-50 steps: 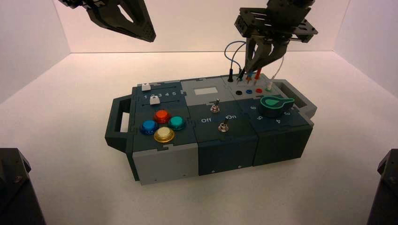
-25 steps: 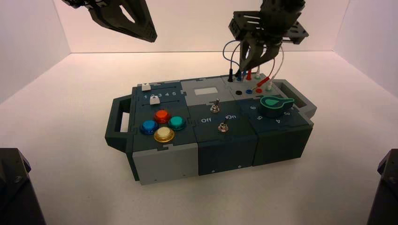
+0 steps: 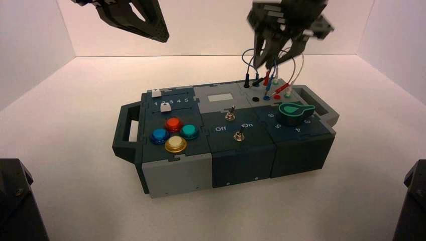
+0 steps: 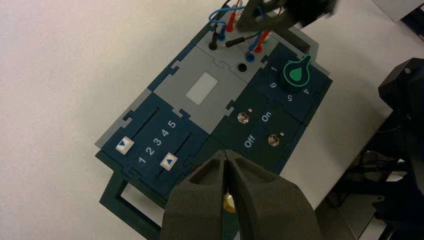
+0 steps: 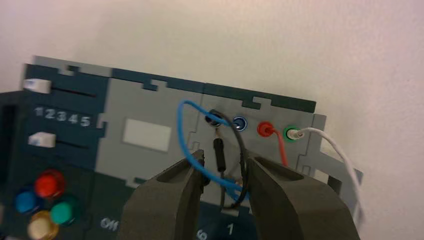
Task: Pull the blue wire.
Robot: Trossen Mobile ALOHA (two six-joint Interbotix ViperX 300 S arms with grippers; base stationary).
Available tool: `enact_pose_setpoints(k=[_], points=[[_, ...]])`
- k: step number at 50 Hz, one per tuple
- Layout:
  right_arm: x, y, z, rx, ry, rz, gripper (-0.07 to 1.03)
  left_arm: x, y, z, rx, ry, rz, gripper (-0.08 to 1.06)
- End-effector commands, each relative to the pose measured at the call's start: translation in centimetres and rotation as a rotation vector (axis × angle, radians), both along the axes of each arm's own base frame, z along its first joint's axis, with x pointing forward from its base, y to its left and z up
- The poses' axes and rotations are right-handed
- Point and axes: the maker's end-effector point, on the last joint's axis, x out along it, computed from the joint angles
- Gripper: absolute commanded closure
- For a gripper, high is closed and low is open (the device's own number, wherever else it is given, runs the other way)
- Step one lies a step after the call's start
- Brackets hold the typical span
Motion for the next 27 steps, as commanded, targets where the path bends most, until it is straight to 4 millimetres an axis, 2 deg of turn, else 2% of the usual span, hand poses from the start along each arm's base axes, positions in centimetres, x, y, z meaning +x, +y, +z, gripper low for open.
enact_pose_setpoints(k=[1, 6, 14, 19, 27], points=[[-0.1, 0.1, 3.7, 0.048, -0.083, 0.009, 0.56, 0.6, -0.6, 1.6, -0.026, -0.036, -0.007, 1.01], [-1.2, -0.3, 6.0, 0.067, -0.103, 0.019, 0.56, 0.7, -0.7, 1.7, -0.025, -0.044, -0.010, 1.01], [-3.5, -1.2, 8.5, 0.096, -0.133, 0.035, 0.56, 0.7, -0.6, 1.7, -0.022, -0.043, -0.009, 1.01], [-4.9, -1.8, 8.8, 0.097, -0.128, 0.041, 0.56, 0.6, -0.5, 1.6, -0.018, -0.040, -0.009, 1.01], [-6.6, -2.6, 7.9, 0.080, -0.081, 0.051, 0.56, 0.6, -0.6, 1.8, -0.018, -0.040, -0.011, 1.01]])
